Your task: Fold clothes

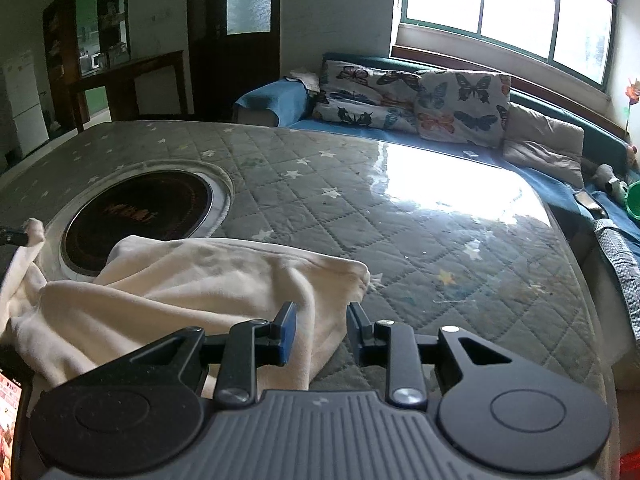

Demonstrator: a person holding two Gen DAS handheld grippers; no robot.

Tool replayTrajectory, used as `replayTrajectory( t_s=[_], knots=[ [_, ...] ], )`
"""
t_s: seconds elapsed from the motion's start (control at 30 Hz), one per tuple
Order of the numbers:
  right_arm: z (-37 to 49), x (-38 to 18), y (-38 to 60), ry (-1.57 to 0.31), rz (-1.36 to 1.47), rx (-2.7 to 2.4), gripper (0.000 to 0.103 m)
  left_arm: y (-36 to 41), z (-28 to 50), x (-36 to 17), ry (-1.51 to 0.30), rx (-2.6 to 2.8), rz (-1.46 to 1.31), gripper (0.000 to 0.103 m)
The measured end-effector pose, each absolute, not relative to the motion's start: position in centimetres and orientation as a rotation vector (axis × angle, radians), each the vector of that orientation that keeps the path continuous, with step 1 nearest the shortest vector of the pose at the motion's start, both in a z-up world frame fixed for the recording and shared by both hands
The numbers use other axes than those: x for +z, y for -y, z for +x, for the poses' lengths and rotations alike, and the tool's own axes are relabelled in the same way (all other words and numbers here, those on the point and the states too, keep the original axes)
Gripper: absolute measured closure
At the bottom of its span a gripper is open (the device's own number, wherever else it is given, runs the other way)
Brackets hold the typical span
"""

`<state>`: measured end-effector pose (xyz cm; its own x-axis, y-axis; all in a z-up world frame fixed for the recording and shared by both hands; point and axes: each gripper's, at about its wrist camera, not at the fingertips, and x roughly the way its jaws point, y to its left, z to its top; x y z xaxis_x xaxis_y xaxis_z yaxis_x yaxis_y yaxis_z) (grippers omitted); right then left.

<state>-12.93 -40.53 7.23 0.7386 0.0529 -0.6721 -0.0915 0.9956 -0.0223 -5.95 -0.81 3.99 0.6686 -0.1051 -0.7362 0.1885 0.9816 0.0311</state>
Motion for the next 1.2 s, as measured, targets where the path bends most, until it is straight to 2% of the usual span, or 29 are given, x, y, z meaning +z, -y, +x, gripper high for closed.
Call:
replayTrajectory(
  t_s=[0.27, 0.53, 1.03, 1.13, 1.2],
  knots=[
    [-11.9, 6.6, 40.3, -0.744, -0.045, 0.091, 0.07, -0.3, -5.3, 4.8, -0.833, -0.11, 0.109, 0.092],
    [-11.1, 6.1, 40.6, -0.755, -0.03, 0.081, 0.07, 1.5, -5.3, 7.4, -0.782, -0.218, 0.056, 0.075],
    [-9.4, 5.3, 41.0, -0.76, 0.016, 0.082, 0.07, 10.8, -2.6, 4.2, -0.88, -0.491, 0.016, 0.073],
    [-8.8, 5.1, 41.0, -0.762, 0.022, 0.085, 0.07, 11.6, -2.4, 3.6, -0.896, -0.51, 0.004, 0.056],
    [-8.5, 5.0, 41.1, -0.763, 0.022, 0.081, 0.07, 12.1, -2.2, 3.3, -0.902, -0.521, 0.005, 0.056]
  ],
)
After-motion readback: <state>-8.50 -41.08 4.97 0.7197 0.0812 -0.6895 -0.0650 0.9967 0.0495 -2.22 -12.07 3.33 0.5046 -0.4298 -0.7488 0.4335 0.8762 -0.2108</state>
